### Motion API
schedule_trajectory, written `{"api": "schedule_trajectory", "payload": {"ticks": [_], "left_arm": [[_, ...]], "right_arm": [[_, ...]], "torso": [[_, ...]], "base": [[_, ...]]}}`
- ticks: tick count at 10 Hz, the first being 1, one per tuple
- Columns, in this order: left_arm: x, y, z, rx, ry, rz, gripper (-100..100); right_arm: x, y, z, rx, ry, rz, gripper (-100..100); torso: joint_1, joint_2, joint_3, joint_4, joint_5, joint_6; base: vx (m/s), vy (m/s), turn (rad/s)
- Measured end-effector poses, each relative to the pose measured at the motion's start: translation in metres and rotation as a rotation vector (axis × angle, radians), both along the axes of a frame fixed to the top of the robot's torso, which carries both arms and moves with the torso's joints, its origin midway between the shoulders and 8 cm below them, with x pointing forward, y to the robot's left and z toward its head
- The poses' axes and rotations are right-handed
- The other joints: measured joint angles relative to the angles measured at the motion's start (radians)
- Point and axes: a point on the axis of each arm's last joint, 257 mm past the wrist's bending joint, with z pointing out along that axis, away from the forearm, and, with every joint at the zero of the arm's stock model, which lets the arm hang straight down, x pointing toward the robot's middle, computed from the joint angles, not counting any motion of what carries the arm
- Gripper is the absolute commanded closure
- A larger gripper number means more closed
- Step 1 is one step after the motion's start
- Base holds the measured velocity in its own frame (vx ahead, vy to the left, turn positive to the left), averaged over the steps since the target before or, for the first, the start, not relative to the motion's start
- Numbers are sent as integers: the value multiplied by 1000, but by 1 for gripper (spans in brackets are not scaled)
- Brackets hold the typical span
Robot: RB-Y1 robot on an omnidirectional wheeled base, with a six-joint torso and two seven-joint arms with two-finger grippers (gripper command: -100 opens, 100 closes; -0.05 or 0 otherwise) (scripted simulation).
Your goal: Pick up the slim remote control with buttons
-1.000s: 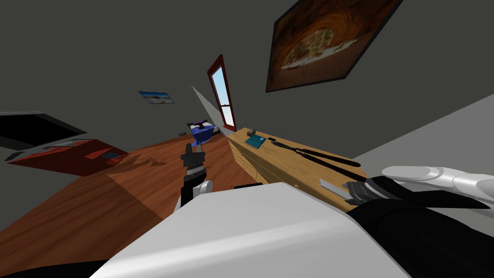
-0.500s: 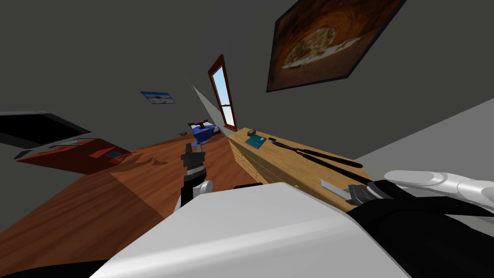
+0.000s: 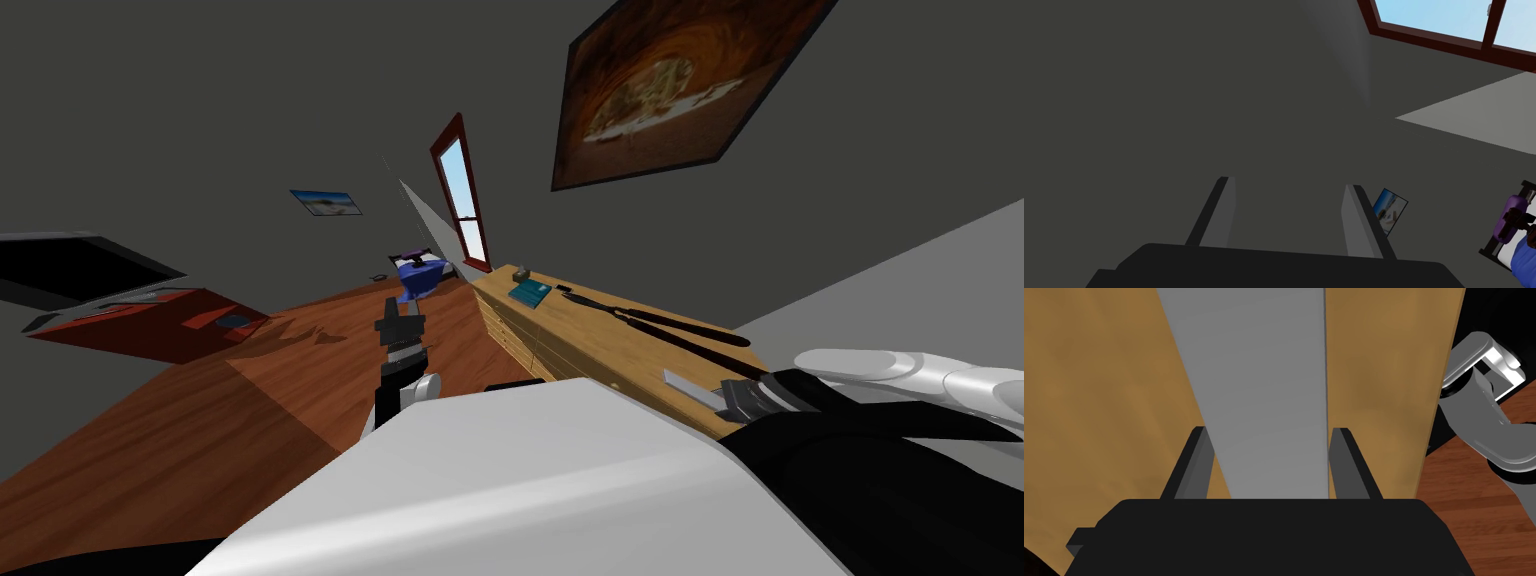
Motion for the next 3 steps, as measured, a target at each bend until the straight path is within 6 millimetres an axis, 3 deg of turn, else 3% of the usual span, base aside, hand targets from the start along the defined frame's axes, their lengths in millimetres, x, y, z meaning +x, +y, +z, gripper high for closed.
{"api": "schedule_trajectory", "payload": {"ticks": [2,3], "left_arm": [[0,0,0,0,0,0,0],[0,0,0,0,0,0,0]], "right_arm": [[14,1,12,2,0,13,100],[14,2,12,3,0,13,0]], "torso": [[0,1,0,0,0,0],[0,1,1,0,0,0]], "base": [[-4,0,-37],[0,0,0]]}}
